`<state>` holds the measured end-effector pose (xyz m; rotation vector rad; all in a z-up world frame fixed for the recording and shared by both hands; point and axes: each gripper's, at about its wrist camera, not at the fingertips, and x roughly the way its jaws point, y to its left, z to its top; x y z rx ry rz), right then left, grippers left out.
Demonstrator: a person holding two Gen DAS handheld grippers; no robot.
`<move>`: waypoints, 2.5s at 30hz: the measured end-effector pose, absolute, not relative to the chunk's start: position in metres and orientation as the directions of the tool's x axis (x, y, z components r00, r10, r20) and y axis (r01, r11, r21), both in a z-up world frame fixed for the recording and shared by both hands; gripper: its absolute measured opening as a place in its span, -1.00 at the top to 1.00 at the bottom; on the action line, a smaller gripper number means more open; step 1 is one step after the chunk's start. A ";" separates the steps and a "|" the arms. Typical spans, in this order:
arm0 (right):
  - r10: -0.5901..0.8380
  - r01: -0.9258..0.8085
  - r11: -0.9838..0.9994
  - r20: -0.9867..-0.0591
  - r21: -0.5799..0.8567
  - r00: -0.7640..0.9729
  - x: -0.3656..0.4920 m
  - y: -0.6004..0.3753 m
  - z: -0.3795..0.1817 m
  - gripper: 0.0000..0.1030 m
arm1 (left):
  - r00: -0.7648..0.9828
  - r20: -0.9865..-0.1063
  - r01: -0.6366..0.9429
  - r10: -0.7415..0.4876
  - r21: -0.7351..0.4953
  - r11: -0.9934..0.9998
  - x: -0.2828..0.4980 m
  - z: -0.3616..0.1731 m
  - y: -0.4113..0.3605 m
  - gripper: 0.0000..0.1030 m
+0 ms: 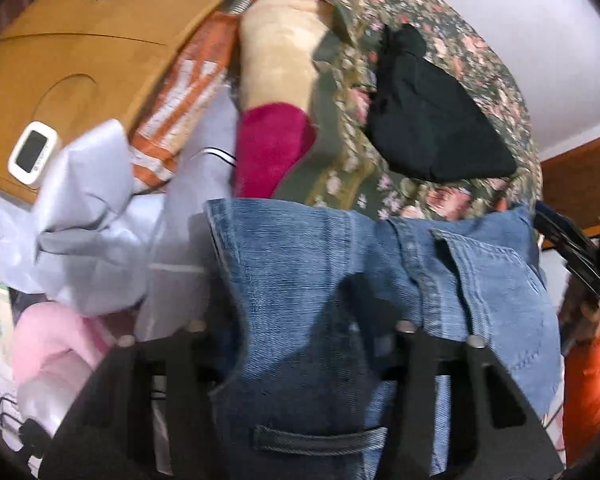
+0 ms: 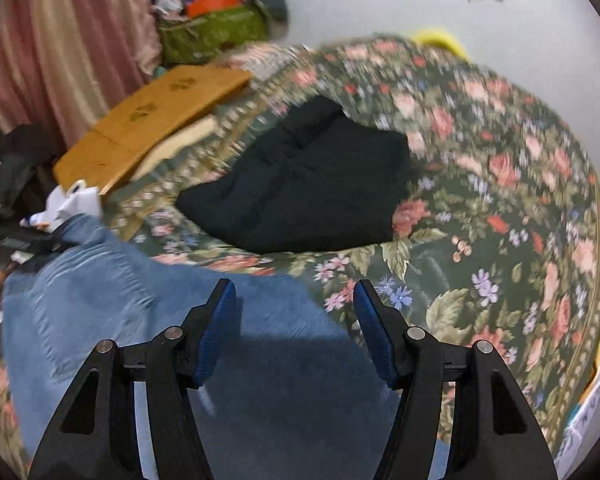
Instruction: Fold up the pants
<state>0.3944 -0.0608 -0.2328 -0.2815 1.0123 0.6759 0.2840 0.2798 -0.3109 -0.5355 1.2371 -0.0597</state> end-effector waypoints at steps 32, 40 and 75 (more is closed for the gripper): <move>0.413 -0.578 0.811 -0.785 0.087 0.462 0.287 -0.109 -0.168 -0.08 | 0.499 -0.864 -0.174 0.071 -0.020 0.985 0.172 -0.217 0.249 -0.56; 0.403 -0.619 0.779 -0.835 0.099 0.374 0.238 -0.102 -0.197 -0.16 | 0.420 -0.907 -0.083 -0.023 -0.064 0.995 0.179 -0.254 0.203 -0.57; 0.122 0.192 0.950 -0.858 0.246 0.498 0.196 -0.475 -0.255 -0.46 | 0.517 -0.845 -0.110 0.140 0.097 0.989 0.230 -0.198 0.115 -0.81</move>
